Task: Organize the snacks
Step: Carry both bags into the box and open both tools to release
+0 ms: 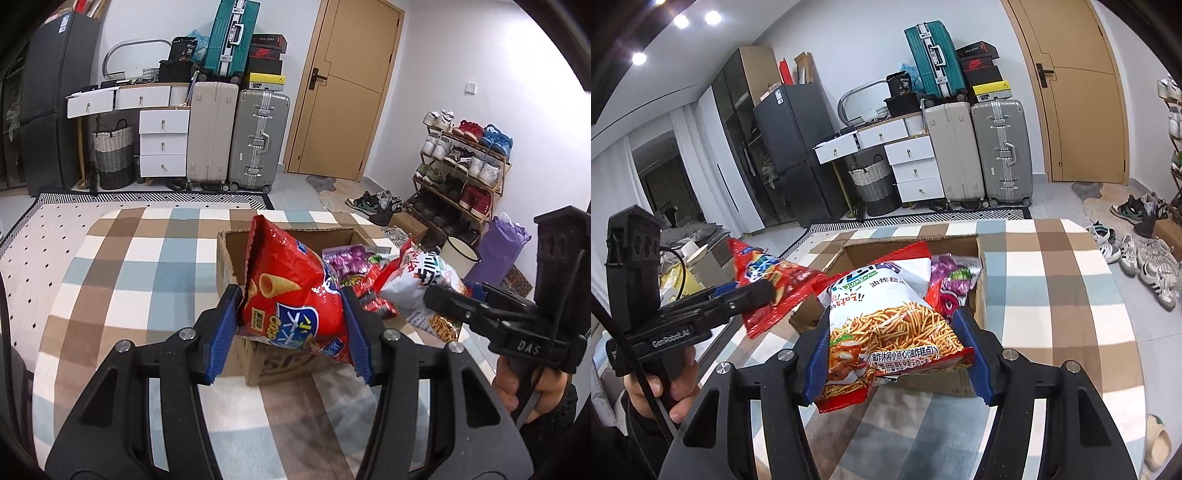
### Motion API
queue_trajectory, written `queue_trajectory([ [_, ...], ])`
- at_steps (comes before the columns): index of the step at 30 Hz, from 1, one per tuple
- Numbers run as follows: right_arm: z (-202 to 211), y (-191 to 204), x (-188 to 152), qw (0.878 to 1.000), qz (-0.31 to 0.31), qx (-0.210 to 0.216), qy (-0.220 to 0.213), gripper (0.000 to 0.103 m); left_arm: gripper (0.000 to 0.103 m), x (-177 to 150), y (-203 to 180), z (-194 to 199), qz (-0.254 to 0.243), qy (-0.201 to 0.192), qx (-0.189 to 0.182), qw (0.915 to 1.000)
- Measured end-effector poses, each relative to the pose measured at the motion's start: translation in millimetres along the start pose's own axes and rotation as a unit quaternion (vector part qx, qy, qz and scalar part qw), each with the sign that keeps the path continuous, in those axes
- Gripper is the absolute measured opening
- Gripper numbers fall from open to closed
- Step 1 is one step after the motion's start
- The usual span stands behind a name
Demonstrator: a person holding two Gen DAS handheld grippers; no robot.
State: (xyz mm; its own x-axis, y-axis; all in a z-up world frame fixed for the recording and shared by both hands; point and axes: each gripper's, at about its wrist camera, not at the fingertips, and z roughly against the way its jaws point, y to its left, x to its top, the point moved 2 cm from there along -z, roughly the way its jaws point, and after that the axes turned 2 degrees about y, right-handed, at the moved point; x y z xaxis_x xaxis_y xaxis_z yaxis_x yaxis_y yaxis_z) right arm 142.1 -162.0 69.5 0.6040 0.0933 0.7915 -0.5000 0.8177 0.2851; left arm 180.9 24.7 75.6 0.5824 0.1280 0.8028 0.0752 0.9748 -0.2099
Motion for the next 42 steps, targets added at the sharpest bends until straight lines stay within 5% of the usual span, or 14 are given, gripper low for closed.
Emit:
queue_trajectory([
  [15,-43.5,-15.8,20.0,0.999,0.000,-0.036,0.014,0.063,0.051,12.5,-3.4,-65.3,-0.006,0.018,0.022,0.9996],
  [42,-81.4,-28.2,20.2,0.997,0.006,-0.071,0.020,0.063,0.051,8.0,-8.8,-103.4,-0.033,0.024,0.037,0.9985],
])
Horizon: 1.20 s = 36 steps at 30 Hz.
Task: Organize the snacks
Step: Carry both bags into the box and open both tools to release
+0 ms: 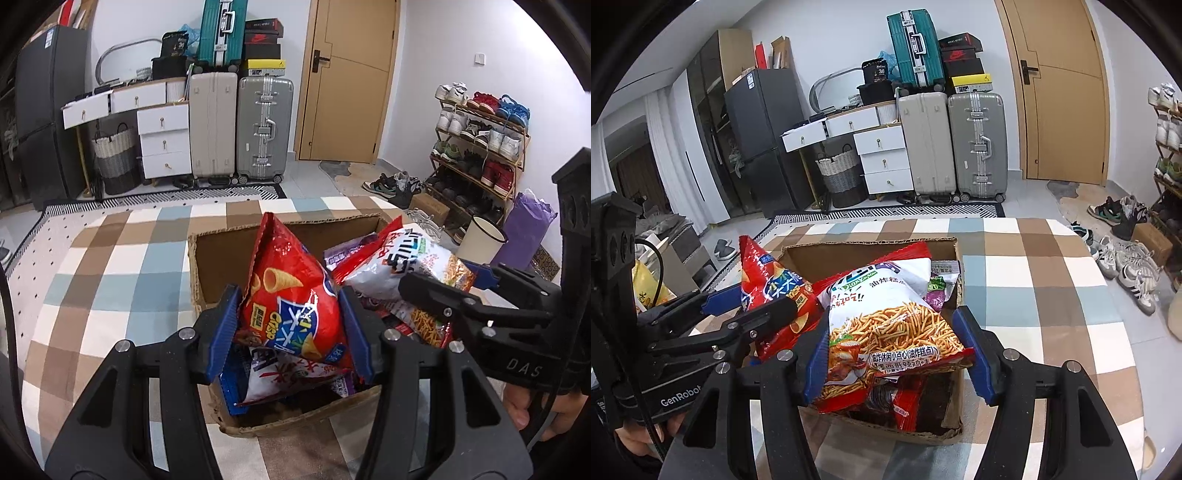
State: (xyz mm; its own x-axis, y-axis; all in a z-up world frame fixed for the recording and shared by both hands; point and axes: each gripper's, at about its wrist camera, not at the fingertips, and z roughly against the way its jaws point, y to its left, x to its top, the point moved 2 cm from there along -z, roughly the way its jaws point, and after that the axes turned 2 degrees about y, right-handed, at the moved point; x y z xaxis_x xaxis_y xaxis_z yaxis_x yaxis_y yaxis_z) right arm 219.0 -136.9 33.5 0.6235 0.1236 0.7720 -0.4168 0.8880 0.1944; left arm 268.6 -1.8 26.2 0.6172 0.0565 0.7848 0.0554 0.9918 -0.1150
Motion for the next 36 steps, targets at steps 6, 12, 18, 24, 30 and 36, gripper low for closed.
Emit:
queue_trajectory([
  [6,-3.4,4.5,0.2,1.000,0.010,-0.011,0.000,0.064,0.051,-0.6,8.2,-3.8,0.015,0.001,-0.006,0.9999],
  [12,-13.0,8.8,1.0,1.000,0.016,-0.006,0.010,0.064,0.052,-0.9,11.7,-8.3,0.017,0.004,-0.002,0.9998],
  [18,-19.1,12.6,-2.8,0.999,0.033,-0.011,0.014,0.064,0.052,-0.7,16.7,-12.2,0.023,0.002,-0.001,0.9997],
  [24,5.5,8.8,-4.7,0.999,0.030,0.023,-0.014,0.086,0.069,-1.7,24.4,0.1,0.053,-0.001,-0.027,0.9982],
  [30,36.1,5.8,-7.2,0.998,0.032,0.027,-0.038,0.100,0.092,-6.6,22.2,29.1,0.050,-0.017,-0.019,0.9984],
  [36,62.1,8.3,-19.7,0.997,0.028,0.040,-0.053,0.103,0.102,-22.8,21.2,59.7,0.038,-0.026,0.000,0.9990],
])
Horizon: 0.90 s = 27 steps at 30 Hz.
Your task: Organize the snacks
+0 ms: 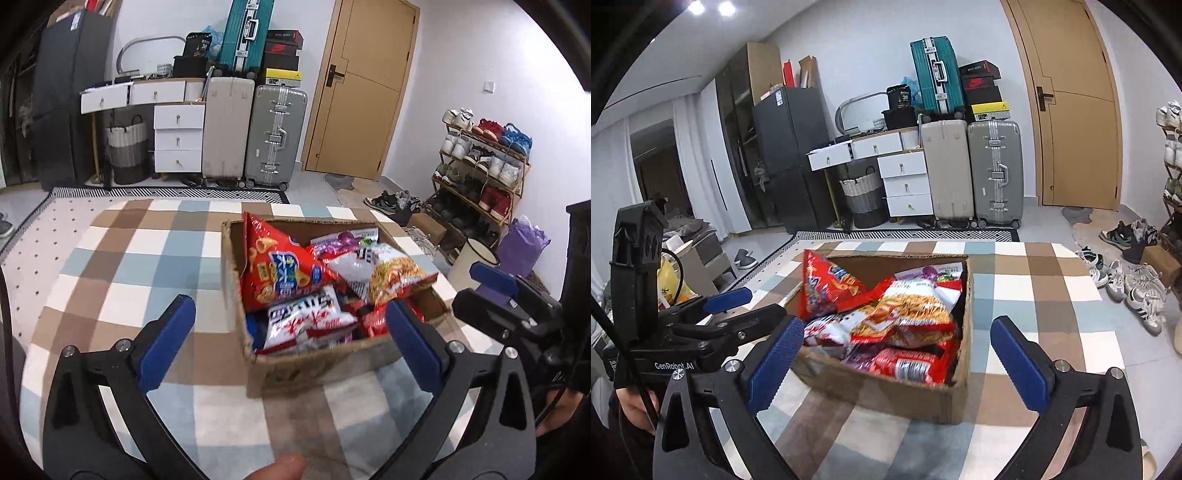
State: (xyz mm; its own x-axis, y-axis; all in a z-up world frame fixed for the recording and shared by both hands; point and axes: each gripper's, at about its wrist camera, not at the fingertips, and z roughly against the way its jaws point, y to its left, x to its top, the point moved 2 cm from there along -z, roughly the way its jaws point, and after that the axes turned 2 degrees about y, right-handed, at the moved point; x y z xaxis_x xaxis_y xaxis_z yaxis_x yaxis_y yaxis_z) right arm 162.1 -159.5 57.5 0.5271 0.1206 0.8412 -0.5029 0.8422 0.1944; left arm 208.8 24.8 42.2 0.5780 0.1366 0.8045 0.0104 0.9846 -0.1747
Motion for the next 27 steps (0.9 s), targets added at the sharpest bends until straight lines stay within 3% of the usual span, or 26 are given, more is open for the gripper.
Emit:
queue_trajectory([
  [6,18.1,10.2,-21.3,1.000,0.013,0.003,-0.016,0.103,0.102,-21.0,-2.0,23.6,-0.008,-0.016,0.016,0.9997],
  [14,34.0,13.4,-51.7,0.999,0.022,0.010,-0.040,0.103,0.102,-54.5,-0.8,44.9,-0.011,-0.067,0.031,0.9972],
  [20,39.5,13.1,-67.5,0.998,0.027,0.015,-0.063,0.103,0.102,-72.2,1.4,39.1,-0.019,-0.071,0.037,0.9966],
  [27,43.9,17.3,-82.1,0.996,0.041,0.012,-0.081,0.103,0.102,-87.0,-0.1,41.1,-0.027,-0.106,0.041,0.9931],
])
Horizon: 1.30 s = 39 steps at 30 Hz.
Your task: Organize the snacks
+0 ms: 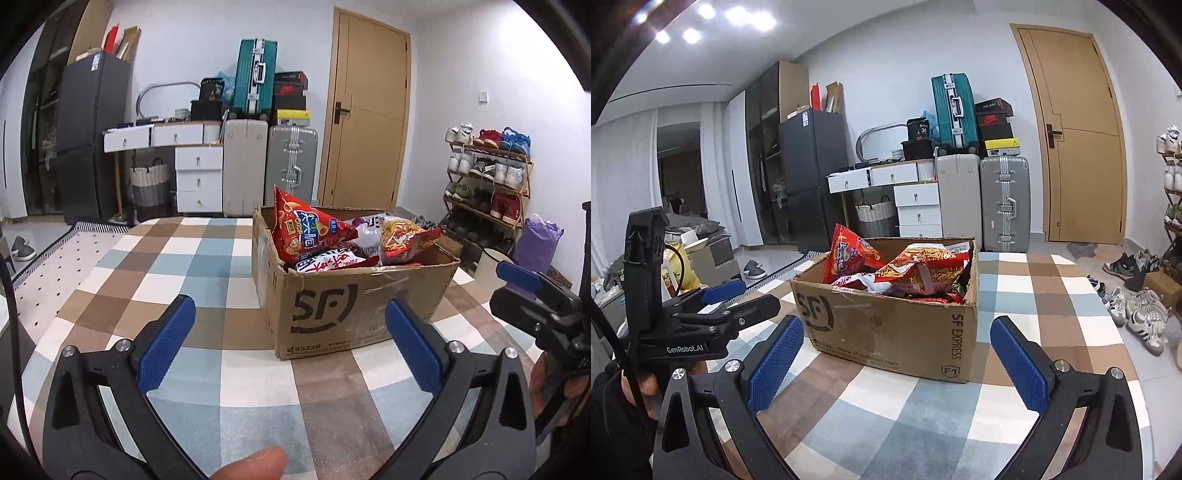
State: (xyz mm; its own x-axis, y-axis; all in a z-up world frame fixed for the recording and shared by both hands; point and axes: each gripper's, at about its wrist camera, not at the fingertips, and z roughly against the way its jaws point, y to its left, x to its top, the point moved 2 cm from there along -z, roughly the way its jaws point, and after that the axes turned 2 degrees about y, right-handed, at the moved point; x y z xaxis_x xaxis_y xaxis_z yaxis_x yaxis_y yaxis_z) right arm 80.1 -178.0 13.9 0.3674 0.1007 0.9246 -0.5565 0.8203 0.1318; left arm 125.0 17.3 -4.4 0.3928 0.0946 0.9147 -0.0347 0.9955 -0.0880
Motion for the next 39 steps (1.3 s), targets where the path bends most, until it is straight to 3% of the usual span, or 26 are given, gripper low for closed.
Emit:
queue_trajectory([
  [15,4.0,20.4,-6.2,0.998,0.056,-0.031,-0.018,0.103,0.102,-7.6,-0.6,-5.5,-0.002,-0.002,-0.007,1.0000],
  [39,5.0,16.1,-6.7,0.998,0.046,-0.029,-0.015,0.103,0.102,-7.8,10.3,-17.2,0.008,0.008,-0.004,0.9999],
])
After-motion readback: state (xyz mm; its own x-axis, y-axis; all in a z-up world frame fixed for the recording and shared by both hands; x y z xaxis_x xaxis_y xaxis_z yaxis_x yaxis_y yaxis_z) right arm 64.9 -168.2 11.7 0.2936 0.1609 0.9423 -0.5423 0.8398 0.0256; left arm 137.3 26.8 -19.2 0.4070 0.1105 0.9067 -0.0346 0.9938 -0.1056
